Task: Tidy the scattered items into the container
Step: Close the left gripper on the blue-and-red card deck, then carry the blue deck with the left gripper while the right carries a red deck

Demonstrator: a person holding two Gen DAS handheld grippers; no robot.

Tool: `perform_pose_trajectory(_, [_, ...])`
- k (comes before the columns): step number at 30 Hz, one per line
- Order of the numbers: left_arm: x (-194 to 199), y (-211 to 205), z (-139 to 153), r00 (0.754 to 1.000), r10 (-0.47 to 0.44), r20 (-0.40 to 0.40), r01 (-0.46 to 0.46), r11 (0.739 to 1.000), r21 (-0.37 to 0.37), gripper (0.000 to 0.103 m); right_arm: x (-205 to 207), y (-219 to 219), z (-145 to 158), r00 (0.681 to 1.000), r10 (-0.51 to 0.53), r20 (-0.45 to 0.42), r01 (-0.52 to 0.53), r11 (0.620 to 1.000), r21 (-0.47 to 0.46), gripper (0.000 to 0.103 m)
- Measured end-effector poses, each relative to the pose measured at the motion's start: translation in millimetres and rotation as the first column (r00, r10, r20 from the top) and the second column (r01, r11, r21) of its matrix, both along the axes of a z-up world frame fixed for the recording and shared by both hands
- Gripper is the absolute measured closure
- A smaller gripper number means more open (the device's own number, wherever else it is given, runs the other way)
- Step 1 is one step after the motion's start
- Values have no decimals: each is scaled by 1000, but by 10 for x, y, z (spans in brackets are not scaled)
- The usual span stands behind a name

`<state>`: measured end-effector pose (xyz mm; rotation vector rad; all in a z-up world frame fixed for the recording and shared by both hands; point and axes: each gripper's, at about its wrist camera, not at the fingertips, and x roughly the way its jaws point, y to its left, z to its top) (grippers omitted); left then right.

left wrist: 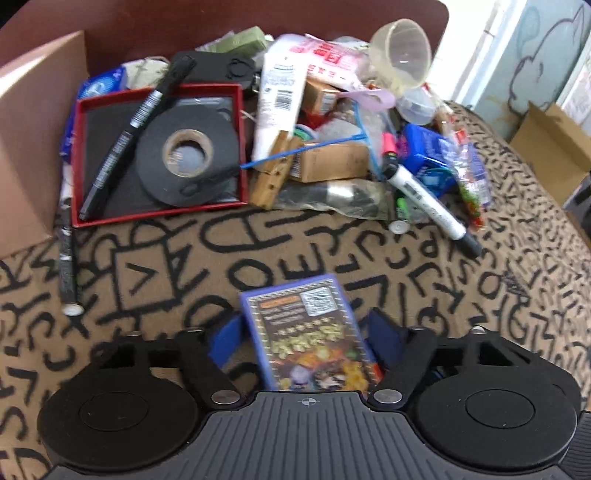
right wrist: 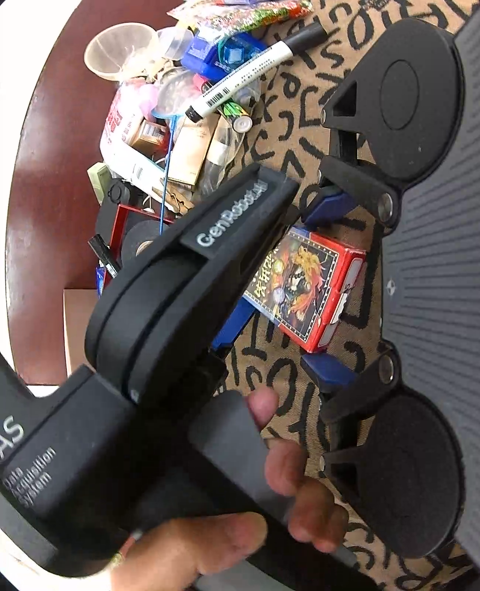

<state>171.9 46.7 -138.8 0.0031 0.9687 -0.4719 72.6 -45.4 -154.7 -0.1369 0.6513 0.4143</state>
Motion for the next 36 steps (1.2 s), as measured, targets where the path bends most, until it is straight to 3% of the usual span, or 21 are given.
perform_pose_trajectory(5, [-61,93,7,1000,20,-9,-20,1000,-21,34,-58,20,13,1000,26,2,-26,1000,-4,26])
perform_pose_trajectory(7, [-53,87,-3,1000,14,-10,-15,1000,-23,25,-73,12,15,1000,26,-3,-26,1000,1,26])
perform_pose_trajectory(9, [-37,60,-5,1000,8,-3,-8,1000,-8,25,-60,12,18,1000,10,-13,-10,1000,14,25])
perform_pose_trajectory(11, [-14,34,-5,1000,-2,4,2,1000,5,26,-53,33,18,1000,-5,-16,6,1000,13,25])
perform_pose_trajectory(13, [3,52,-13,1000,5,3,-5,1000,-1,34,-56,49,13,1000,-16,-13,16,1000,13,25])
perform_pose_trajectory(25, [-176,301,33,996,89,-6,-89,993,-80,34,-363,70,106,998,54,14,-54,999,-5,27])
perform_pose_trajectory(32, [-277,602,317,980,193,55,-185,974,-128,34,-603,83,339,986,144,85,-142,989,-32,27])
perform_pose_trajectory(36, [-308,810,569,959,255,124,-237,961,-144,34,-214,193,562,971,205,121,-203,979,-25,27])
